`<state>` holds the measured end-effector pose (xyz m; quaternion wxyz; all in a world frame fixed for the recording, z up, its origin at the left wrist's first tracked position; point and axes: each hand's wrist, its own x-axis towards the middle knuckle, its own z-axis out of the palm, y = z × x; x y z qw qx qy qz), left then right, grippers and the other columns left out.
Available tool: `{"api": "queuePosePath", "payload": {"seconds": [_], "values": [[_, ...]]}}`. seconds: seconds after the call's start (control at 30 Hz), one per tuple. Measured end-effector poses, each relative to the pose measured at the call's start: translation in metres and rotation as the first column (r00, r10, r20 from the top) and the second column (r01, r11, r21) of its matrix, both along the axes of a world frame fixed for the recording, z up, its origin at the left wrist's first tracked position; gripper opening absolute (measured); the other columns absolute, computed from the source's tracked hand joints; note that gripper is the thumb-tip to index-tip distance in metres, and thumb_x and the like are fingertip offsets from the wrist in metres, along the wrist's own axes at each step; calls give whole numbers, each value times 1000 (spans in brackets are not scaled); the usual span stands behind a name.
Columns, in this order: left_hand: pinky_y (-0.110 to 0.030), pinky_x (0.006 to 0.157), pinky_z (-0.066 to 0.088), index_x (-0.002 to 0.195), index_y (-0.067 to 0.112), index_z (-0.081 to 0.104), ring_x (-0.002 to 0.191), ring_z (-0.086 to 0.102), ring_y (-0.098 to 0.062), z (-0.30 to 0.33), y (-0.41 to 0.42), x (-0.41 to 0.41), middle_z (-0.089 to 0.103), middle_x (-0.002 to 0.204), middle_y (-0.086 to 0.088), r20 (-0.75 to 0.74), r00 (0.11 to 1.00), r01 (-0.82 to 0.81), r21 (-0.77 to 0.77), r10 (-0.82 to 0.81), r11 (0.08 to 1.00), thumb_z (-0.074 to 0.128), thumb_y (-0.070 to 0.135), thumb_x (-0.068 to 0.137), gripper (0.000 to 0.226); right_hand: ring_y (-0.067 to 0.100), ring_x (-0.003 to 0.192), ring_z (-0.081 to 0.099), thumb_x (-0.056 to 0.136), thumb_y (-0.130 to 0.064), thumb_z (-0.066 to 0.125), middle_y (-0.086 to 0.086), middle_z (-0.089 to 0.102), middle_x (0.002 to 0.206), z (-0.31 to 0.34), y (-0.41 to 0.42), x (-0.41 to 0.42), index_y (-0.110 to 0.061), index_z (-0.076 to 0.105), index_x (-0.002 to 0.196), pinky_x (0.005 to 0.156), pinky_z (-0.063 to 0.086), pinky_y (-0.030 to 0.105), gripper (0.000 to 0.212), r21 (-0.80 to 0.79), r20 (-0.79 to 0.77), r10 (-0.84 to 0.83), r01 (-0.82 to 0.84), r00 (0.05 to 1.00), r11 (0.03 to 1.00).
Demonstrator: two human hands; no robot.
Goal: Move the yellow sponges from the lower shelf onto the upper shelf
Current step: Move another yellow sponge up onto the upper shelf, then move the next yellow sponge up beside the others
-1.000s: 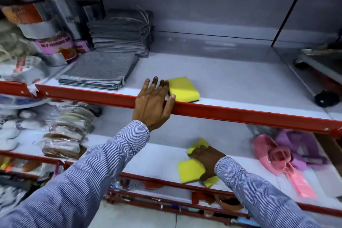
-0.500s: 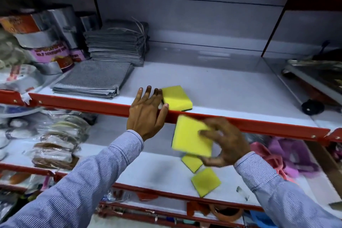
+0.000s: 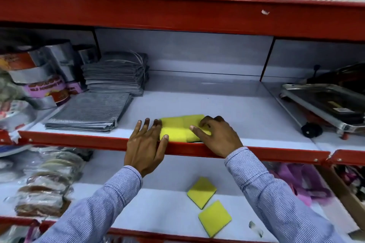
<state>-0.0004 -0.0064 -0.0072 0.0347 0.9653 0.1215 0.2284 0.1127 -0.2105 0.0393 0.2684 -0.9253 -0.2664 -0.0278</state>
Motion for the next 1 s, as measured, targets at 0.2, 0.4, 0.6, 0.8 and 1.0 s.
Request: {"api": "queuePosePath", "payload": {"seconds": [0.2,0.4,0.6,0.8,1.0], "values": [[-46,126,22,142,11,51,144,45,-29,0,1,2,58,146,-6,3,1000,-3,5,3,1000,19,50,97,67,28,95,61,89,-25,66,8,65,103,-17,-37,-7,-16,66,103,82,51,43,17,218,629,163,-375,760,901],[-46,126,21,138,9,54,142,47,-30,-2,0,5,60,143,-8,13,1000,-21,8,21,1000,22,48,96,66,26,75,61,84,-16,62,5,68,84,-113,-76,-19,-15,68,90,64,49,34,8,-178,624,510,-528,592,830],[-45,127,17,138,10,53,142,47,-30,-3,1,8,63,140,-7,12,999,-33,5,33,999,21,48,96,64,35,127,42,72,-71,62,12,42,137,-222,-64,-37,-12,31,140,99,44,46,95,-599,-242,-83,-81,967,797],[-46,127,18,139,10,52,141,48,-30,-3,-1,4,65,137,-8,19,999,-33,9,33,999,22,47,97,63,34,126,45,60,-66,75,12,42,136,-243,-56,-49,-9,20,142,100,44,46,114,-612,-275,-202,-9,940,791],[-45,127,18,139,10,52,140,48,-30,-3,-2,2,63,140,-8,21,999,-31,4,31,1000,21,48,97,64,27,120,53,63,-64,71,3,52,136,-161,-69,-51,-17,42,134,98,49,39,90,-278,-22,239,-235,971,931]]}}
